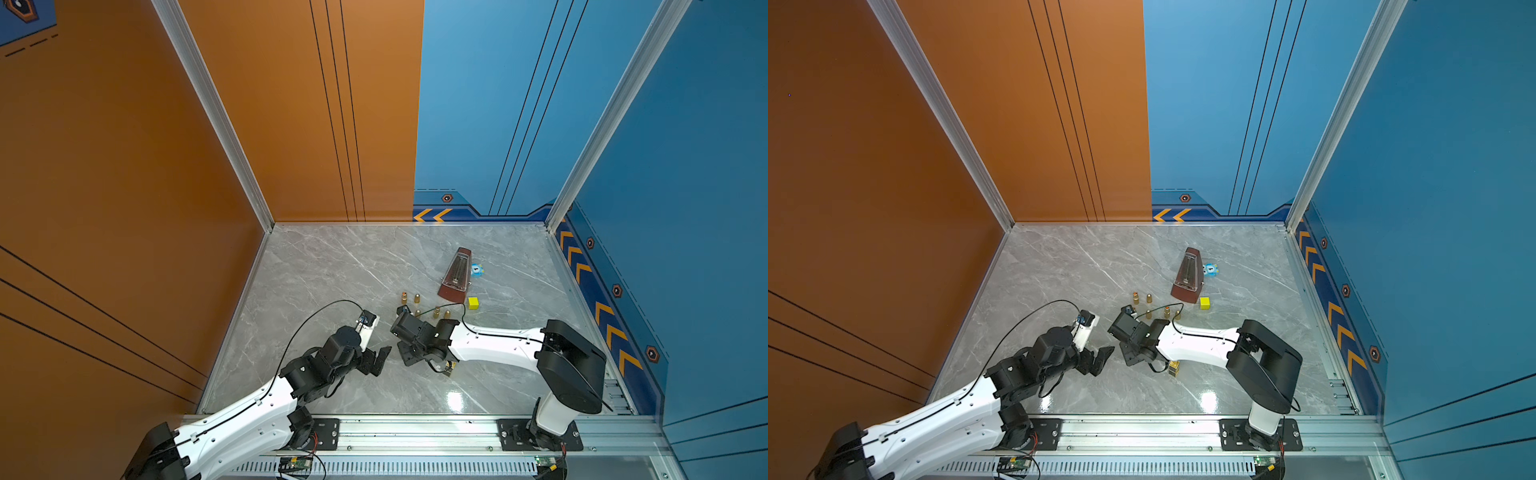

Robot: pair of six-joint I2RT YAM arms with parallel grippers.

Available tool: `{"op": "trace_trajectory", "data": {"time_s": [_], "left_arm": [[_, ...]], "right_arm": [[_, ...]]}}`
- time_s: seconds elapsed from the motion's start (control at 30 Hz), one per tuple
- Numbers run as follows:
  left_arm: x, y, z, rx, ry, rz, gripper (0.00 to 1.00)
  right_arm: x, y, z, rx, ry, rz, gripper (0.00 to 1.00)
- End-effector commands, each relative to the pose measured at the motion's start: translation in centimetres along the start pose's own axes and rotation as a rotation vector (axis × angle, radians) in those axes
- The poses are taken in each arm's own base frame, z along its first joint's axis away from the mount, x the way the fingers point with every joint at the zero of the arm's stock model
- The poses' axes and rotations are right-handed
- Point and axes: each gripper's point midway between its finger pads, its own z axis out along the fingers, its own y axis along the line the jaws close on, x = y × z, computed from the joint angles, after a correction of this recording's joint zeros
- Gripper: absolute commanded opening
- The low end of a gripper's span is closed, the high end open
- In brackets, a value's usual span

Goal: Open the lipstick cap
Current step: Place the lipstick at the center of the board.

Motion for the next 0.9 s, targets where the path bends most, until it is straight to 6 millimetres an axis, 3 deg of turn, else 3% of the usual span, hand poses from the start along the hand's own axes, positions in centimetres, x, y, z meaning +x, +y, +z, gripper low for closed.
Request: {"op": "trace_trajectory", "data": {"time_s": [0.0, 0.87], "left_arm": [[0.8, 0.6, 0.1, -0.018, 0.019, -0.016, 0.99], [0.8, 0.8, -0.1, -0.017, 0.011, -0.033, 0.99]], "right_arm": [[0.3, -0.6, 0.6, 0.04, -0.011, -0.034, 0.19], [2.0, -0.7, 2.0, 0.063, 0.023, -0.078, 0.26]]}}
